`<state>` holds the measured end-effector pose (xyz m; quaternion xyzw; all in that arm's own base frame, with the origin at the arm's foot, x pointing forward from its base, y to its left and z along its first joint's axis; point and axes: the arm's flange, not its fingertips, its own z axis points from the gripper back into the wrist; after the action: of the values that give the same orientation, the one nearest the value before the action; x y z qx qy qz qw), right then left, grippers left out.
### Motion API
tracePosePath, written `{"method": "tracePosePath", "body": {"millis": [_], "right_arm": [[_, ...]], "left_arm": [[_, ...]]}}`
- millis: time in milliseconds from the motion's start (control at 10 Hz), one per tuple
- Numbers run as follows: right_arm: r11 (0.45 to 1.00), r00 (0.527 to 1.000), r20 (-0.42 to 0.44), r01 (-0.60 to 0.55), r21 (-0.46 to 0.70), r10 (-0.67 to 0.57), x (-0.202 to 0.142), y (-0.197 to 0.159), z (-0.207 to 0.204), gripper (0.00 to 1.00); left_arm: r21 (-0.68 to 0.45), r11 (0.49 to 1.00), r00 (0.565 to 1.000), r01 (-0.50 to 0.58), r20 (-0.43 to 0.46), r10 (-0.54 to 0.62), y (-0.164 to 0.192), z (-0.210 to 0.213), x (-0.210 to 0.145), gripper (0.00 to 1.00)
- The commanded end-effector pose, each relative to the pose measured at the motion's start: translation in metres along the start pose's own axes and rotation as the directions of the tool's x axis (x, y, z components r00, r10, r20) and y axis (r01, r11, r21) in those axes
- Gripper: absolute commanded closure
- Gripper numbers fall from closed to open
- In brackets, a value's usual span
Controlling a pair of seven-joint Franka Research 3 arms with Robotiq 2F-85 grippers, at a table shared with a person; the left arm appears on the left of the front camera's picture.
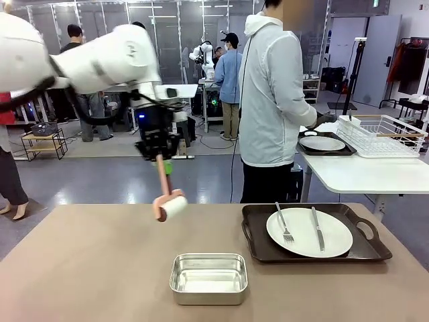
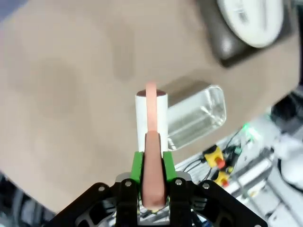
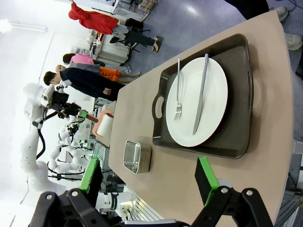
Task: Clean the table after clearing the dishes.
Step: When the left (or right) Handle tray is removed, use the left hand (or right hand) to clean the left (or right) side of the table with the Lint Roller.
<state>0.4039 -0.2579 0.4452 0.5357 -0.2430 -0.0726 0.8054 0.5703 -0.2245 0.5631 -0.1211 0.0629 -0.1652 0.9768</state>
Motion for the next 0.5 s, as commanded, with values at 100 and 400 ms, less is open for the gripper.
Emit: {"method": "tracePosePath", "body": {"millis": [100, 400], "right_arm": [[1.000, 1.000, -0.001, -0.003, 0.002, 0.003, -0.002, 0.003, 0.001, 0.00], [1.000, 1.000, -0.001, -0.003, 0.002, 0.003, -0.002, 0.003, 0.001, 0.00]], "left_arm": [[0.046, 0.931, 0.929, -0.362, 0.103, 0.356, 0.030, -0.053, -0.100, 0.92], [0.065, 0.971, 0.957, -0.232, 0.196, 0.215, 0.062, -0.047, -0.119, 0.92]]}}
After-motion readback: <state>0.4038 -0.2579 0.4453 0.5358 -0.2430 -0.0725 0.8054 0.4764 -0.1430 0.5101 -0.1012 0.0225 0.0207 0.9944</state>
